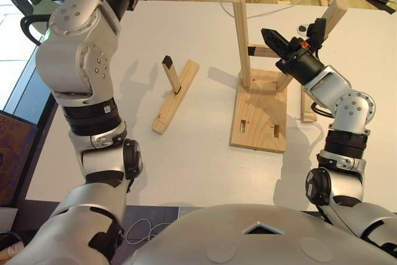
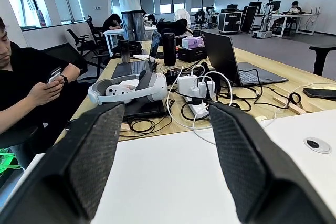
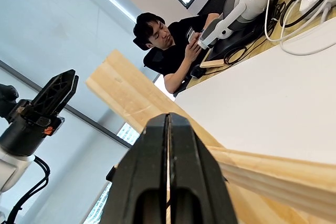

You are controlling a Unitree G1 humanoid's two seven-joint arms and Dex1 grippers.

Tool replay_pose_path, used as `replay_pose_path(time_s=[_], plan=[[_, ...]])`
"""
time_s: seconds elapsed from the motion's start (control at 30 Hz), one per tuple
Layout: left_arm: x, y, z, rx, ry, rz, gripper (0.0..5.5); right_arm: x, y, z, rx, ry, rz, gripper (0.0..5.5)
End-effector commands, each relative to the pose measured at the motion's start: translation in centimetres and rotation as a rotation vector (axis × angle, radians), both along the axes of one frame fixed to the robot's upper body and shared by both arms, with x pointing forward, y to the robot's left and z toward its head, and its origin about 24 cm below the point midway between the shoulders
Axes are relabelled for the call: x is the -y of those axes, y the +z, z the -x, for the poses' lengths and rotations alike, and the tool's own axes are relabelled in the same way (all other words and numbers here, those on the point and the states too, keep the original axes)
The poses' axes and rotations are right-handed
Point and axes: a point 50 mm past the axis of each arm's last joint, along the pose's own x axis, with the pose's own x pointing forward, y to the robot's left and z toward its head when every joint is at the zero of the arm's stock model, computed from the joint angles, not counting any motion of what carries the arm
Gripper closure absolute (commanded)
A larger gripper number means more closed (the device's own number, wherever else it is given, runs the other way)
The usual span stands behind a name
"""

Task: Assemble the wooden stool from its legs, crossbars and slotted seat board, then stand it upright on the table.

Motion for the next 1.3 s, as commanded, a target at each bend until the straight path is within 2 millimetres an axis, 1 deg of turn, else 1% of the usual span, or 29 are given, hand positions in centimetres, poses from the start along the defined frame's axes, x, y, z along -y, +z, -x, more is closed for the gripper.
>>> replay_pose_path(time_s=[0.03,0.07,0.1,0.13,0.17,0.2,0.27,0.37,0.4,0.5,0.6,0.67,0.73,0.77,0.8,0.87,0.9,0.93,1.03,1.07,1.1,1.13,1.17,1.23,1.3], plan=[[2.7,-4.4,1.7,-0.168,-0.072,0.133,2.56,-0.1,0.0,0.2,-0.005,0.008,0.017,5.50],[3.5,-6.2,2.3,-0.232,-0.082,0.170,2.56,-0.1,0.0,0.2,-0.005,0.009,0.018,5.50],[3.8,-8.6,2.9,-0.303,-0.061,0.172,2.56,-0.1,0.0,0.2,-0.006,0.012,0.019,5.50],[3.7,-10.7,3.3,-0.366,-0.028,0.146,2.56,-0.2,0.1,0.2,-0.006,0.013,0.019,5.50],[3.2,-13.1,3.7,-0.438,0.030,0.113,2.56,-0.3,0.1,0.2,-0.006,0.018,0.019,5.50],[2.9,-14.1,3.9,-0.470,0.058,0.094,2.56,-0.4,0.1,0.1,-0.004,0.021,0.022,5.50],[2.6,-14.4,3.7,-0.471,0.076,0.075,2.56,-0.3,0.1,0.1,-0.002,0.020,0.028,5.50],[2.7,-13.0,3.6,-0.412,0.062,0.087,2.56,-0.2,0.0,0.0,-0.005,0.017,0.022,5.50],[2.9,-12.2,3.4,-0.381,0.046,0.093,2.56,-0.2,0.0,0.0,-0.008,0.016,0.020,5.50],[3.7,-8.7,2.7,-0.260,-0.009,0.106,2.56,0.0,-0.1,0.0,-0.017,0.015,0.014,5.50],[3.8,-5.7,2.1,-0.163,-0.022,0.128,2.56,-0.1,-0.2,-0.1,-0.019,0.017,0.013,5.50],[3.4,-3.3,1.7,-0.077,-0.009,0.148,2.56,-0.1,-0.2,-0.2,-0.018,0.017,0.014,5.50],[2.5,-1.0,1.3,0.009,0.015,0.166,2.56,0.0,-0.2,-0.1,-0.017,0.016,0.013,5.50],[2.1,-0.4,1.3,0.031,0.024,0.176,2.56,0.0,-0.2,0.0,-0.017,0.014,0.012,5.50],[1.8,-0.4,1.3,0.032,0.028,0.187,2.56,0.0,-0.2,0.0,-0.017,0.013,0.011,5.50],[1.7,-2.1,1.5,-0.039,0.031,0.217,2.56,0.1,-0.2,0.0,-0.016,0.013,0.013,5.50],[1.9,-3.8,1.6,-0.106,0.026,0.239,2.56,0.0,-0.1,0.0,-0.013,0.016,0.020,5.50],[2.3,-6.0,1.8,-0.186,0.030,0.253,2.56,-0.1,-0.1,0.0,-0.007,0.019,0.031,5.50],[2.4,-11.5,2.3,-0.371,0.103,0.279,2.56,-0.4,0.0,0.0,0.007,0.029,0.051,5.50],[2.3,-13.0,2.3,-0.411,0.130,0.272,2.56,-0.5,0.1,-0.1,0.009,0.030,0.054,5.50],[2.1,-14.0,2.2,-0.439,0.160,0.280,2.56,-0.6,0.1,-0.1,0.010,0.032,0.057,5.50],[2.1,-14.4,2.1,-0.449,0.177,0.282,2.56,-0.6,0.1,-0.2,0.011,0.034,0.060,5.50],[2.0,-14.4,1.8,-0.443,0.186,0.284,2.56,-0.6,0.1,-0.2,0.012,0.034,0.063,5.50],[1.8,-13.8,1.4,-0.417,0.187,0.283,2.56,-0.5,0.0,-0.2,0.009,0.031,0.061,5.50],[1.8,-12.7,1.3,-0.379,0.171,0.289,2.56,-0.4,-0.1,-0.2,-0.001,0.032,0.049,5.50]])
